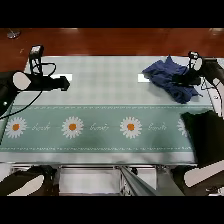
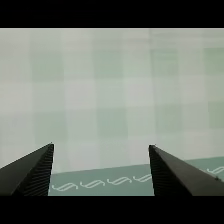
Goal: Fold the shirts.
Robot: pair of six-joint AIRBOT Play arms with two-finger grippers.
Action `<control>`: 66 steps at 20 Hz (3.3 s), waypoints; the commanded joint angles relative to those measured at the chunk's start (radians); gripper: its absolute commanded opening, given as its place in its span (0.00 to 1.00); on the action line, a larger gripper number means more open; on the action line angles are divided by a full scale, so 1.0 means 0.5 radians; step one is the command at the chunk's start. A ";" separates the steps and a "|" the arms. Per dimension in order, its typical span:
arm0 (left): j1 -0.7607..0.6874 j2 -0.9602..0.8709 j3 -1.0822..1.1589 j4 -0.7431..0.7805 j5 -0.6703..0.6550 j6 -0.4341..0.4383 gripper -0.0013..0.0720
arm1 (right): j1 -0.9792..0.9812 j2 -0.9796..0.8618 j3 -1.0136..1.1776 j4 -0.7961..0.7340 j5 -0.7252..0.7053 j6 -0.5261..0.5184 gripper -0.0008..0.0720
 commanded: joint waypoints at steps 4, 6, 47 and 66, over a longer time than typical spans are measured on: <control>0.163 0.140 0.085 0.032 -0.632 0.015 0.98 | -0.031 -0.017 0.607 0.684 0.412 -0.416 0.04; 0.181 0.356 0.046 0.005 -0.729 0.014 0.98 | -0.024 0.151 0.789 0.761 0.284 -0.448 0.04; -0.132 0.973 -0.721 -0.465 -0.668 -0.309 0.98 | 0.580 0.691 -0.101 1.275 0.458 -0.694 0.85; -0.420 0.446 -0.864 -1.534 0.150 0.488 0.05 | 0.631 1.065 -1.823 1.828 -0.161 -0.726 0.85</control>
